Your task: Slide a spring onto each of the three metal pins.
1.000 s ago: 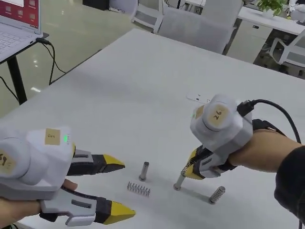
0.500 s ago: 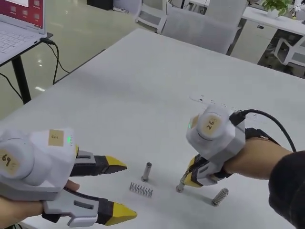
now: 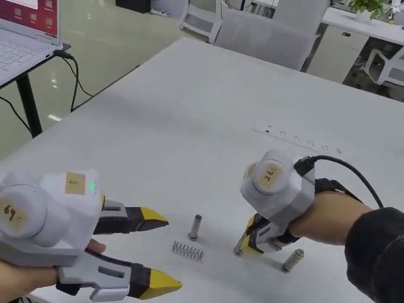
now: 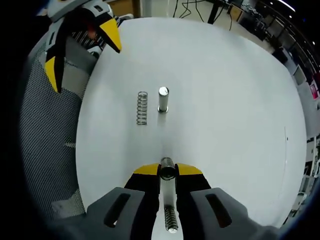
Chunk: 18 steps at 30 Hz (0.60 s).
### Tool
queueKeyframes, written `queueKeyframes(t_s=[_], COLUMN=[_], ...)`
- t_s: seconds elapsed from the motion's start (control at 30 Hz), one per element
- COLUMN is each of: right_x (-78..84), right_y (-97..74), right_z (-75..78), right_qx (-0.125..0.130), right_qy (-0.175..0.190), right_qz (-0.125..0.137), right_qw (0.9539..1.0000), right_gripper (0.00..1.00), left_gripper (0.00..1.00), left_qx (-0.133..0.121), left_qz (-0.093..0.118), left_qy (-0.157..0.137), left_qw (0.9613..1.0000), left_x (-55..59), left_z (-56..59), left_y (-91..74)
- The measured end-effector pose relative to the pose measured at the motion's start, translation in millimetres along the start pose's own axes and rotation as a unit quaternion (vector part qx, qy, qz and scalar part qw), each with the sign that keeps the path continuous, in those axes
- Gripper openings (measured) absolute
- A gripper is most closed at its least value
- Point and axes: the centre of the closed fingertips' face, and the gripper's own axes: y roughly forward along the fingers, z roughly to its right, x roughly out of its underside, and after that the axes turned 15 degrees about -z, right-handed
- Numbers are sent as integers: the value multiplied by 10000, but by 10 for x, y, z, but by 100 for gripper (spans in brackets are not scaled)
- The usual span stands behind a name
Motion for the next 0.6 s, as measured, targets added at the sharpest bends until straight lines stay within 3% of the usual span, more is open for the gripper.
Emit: queueKeyframes(t_s=[0.6], right_x=[15], right_y=[100], right_z=[-28], right_qx=[-67], right_qy=[107], right_qz=[7], right_qw=[9999], right_gripper=[9], left_gripper=[47], left_qx=[0], left_qz=[-32], left_qy=[13], left_qw=[10000], left_x=[7], left_z=[8], left_y=[9])
